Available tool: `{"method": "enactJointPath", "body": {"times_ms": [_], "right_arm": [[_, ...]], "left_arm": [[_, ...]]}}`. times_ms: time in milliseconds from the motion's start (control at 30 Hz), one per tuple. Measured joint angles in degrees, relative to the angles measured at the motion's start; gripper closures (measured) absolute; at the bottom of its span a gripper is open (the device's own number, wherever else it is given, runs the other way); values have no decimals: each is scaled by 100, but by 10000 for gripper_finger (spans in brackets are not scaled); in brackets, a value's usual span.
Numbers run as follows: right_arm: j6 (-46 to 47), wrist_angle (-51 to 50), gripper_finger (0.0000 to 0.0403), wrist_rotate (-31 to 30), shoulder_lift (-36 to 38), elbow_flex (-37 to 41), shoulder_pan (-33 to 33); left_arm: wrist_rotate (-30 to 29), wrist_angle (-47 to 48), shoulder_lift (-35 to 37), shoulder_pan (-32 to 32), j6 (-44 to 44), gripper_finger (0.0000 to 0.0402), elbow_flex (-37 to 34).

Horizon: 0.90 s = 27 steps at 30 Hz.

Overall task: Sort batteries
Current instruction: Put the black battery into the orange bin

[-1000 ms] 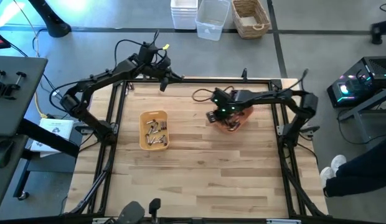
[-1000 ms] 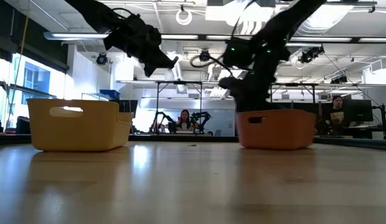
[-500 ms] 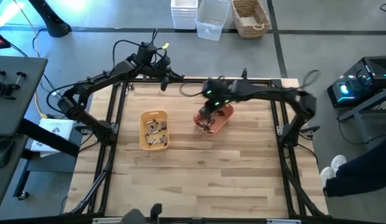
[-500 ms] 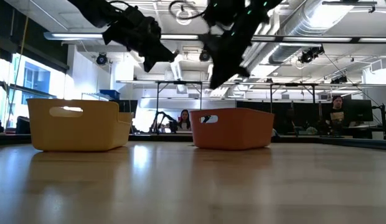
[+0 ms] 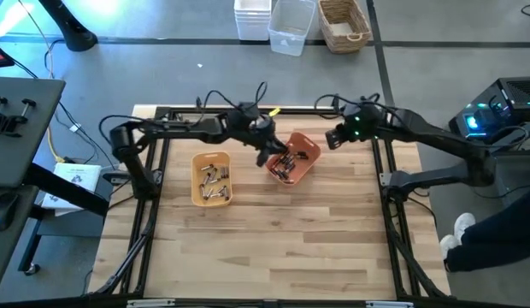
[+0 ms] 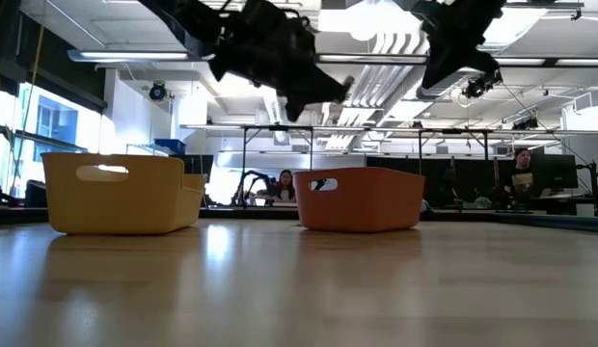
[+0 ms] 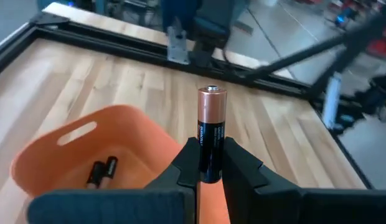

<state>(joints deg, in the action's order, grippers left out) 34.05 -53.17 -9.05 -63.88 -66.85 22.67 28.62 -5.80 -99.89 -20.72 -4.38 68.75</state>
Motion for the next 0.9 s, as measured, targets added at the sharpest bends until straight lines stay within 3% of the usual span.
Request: {"method": "enactJointPath", "body": {"times_ms": [133, 400, 533, 700, 900], "right_arm": [[309, 342, 403, 65, 263, 408, -152], [360, 1198, 403, 335, 206, 876, -432], [330, 1434, 403, 351, 182, 904, -441], [121, 1515, 403, 347, 179, 907, -391], [-25, 1574, 403, 310, 163, 907, -247]], "left_arm": [[-227, 132, -444, -38, -617, 364, 337], [-34, 2276, -1136, -10, -22, 207, 1728], [-80, 3736, -967, -180, 401, 167, 2387], [-1184, 5177, -191, -1088, 681, 166, 2348], [-3055, 5386, 1024, -2943, 112, 173, 1056]]}}
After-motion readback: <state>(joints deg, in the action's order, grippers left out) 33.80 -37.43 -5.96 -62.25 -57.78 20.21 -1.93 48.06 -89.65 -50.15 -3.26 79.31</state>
